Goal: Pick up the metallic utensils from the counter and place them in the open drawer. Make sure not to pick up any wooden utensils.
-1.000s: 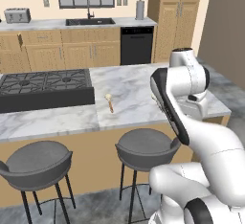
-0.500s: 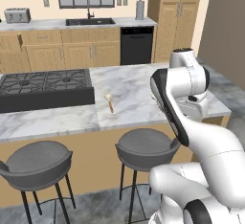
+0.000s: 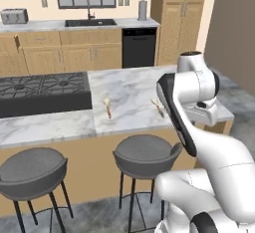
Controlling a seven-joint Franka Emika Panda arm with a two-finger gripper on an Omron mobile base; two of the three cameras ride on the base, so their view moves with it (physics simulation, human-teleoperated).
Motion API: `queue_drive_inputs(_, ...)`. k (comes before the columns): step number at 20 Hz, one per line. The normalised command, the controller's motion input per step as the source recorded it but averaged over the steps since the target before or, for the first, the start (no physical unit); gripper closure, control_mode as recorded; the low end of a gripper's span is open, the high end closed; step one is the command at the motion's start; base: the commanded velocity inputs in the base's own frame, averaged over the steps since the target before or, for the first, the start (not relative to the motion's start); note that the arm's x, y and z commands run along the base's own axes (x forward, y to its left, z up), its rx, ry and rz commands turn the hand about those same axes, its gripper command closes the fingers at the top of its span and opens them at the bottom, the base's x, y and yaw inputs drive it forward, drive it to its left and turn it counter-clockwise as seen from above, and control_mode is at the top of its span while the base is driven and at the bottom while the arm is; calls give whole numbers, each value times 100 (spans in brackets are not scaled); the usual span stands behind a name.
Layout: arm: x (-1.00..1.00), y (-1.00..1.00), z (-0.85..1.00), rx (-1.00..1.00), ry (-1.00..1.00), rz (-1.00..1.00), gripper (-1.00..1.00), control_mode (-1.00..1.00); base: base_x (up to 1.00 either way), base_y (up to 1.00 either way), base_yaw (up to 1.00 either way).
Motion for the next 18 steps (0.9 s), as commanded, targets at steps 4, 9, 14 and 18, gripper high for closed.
queue_drive_inputs(4,0,0,0,0,0,0,100,100,-8,-94,0)
queue_drive_inputs(9,0,0,0,0,0,0,100,100,0,-100,0)
queue_drive_inputs(14,0,0,0,0,0,0,100,100,5,-100,0)
queue_drive_inputs(18,0,0,0,0,0,0,100,100,13,-100,0)
